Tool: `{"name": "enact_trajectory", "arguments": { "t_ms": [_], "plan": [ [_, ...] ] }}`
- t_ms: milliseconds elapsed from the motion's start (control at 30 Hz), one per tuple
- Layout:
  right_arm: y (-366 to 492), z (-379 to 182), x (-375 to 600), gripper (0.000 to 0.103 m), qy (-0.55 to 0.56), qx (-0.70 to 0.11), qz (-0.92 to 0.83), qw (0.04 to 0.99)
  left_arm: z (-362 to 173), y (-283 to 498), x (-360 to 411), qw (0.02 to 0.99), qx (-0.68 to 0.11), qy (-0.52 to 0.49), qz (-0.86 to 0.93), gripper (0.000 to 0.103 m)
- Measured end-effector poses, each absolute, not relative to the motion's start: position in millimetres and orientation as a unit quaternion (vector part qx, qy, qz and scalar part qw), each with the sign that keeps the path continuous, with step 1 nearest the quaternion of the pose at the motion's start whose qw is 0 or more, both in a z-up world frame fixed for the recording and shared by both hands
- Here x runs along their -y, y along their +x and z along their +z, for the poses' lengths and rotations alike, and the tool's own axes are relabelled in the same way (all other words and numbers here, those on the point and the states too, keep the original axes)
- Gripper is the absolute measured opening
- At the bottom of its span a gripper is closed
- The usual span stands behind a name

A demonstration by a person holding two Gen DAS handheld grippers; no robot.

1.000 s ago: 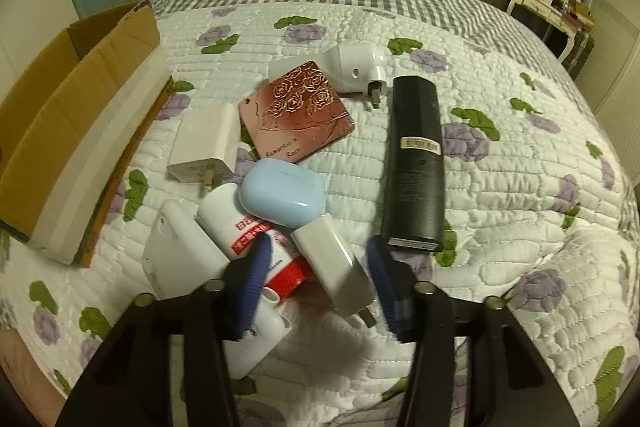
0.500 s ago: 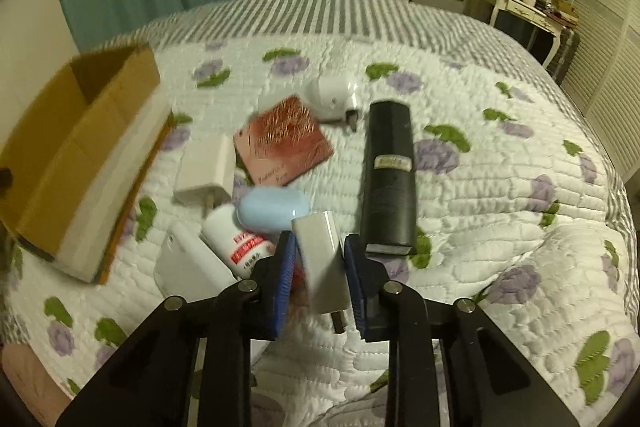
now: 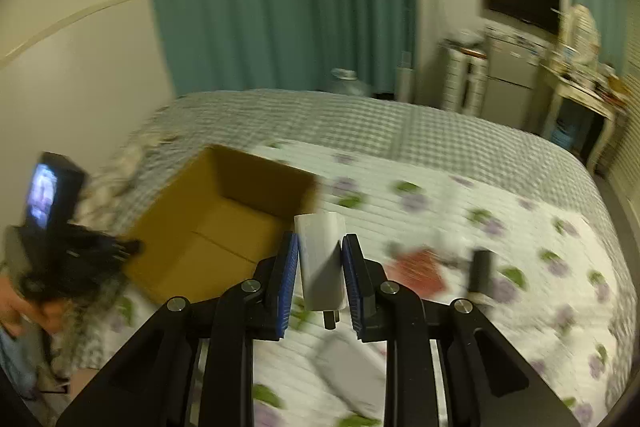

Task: Organize rigid objects
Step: 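Carry the white charger into the box and open the right gripper, then grasp the black cylindrical bottle with the right gripper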

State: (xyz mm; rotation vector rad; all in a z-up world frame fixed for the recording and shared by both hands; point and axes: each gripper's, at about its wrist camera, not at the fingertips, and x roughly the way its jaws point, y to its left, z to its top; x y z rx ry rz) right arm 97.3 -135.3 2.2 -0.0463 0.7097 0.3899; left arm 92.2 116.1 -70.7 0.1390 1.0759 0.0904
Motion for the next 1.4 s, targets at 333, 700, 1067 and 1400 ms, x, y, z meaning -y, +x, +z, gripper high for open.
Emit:
{"name": "enact_trajectory", "arguments": {
  "t_ms": [333,700,1067,1400],
  "plan": [
    [130.1,-67.1,61.7,0.022,-0.034,-0.423,0.204,0.882,-72.2,88.1,-111.4,0.853,-0.516,0.045,0.058,0.008],
    [104.4,-51.6,97.5,0.076,0.001,-0.371,0.18,0.911,-68.9,87.2,-108.9,0.856,-0.513,0.035,0.055,0.008],
    [133.8,-45.0,284.8,0.076,0.041,-0.374,-0.022,0.926,-66.9,88.9,-106.7,0.854,-0.515,0.04,0.053,0.008],
    [166.8,-124.8,324.9,0.062,0.056,-0.458,-0.03,0.887,-67.5,89.6,-102.3,0.853,-0.517,0.048,0.058,0.008]
  ]
}}
